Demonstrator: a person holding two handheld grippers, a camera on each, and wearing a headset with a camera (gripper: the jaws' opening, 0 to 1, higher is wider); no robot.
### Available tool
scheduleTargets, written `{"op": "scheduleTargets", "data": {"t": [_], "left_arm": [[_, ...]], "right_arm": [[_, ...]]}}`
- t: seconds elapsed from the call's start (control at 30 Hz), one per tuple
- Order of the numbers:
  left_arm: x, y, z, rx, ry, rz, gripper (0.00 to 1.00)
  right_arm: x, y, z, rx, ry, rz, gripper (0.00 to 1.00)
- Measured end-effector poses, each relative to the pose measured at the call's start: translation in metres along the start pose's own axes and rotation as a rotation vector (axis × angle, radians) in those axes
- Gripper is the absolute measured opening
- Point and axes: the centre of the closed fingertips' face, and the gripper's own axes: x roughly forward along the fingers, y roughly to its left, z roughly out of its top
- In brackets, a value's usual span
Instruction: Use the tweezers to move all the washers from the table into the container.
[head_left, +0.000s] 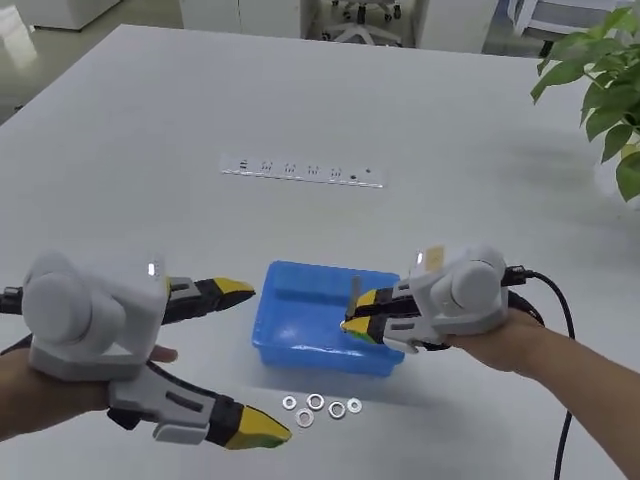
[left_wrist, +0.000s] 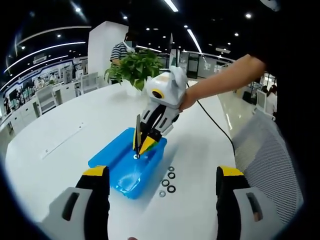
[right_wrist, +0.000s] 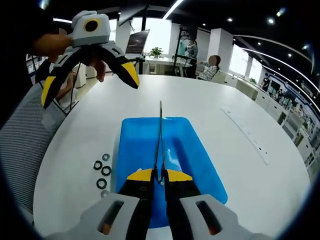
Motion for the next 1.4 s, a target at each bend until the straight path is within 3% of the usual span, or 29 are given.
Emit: {"op": "scheduleTargets", "data": {"t": [0.4,0.87,1.4], "left_arm": [[0.024,0.016,0.012,0.045,-0.007,-0.028,0.71],[0.052,0.043,0.025,0.125,-0.007,-0.054,0.40],[0.081,0.051,0.034,0.201,0.007,-0.097,0.19]], "right_arm": [[0.007,0.001,-0.005,0.005,0.003,0.027,0.09],[0.007,0.001,-0.007,-0.011,0.014,0.039,0.09],[0.005,0.002,-0.010,-0.046,0.031,0.054,0.09]]}}
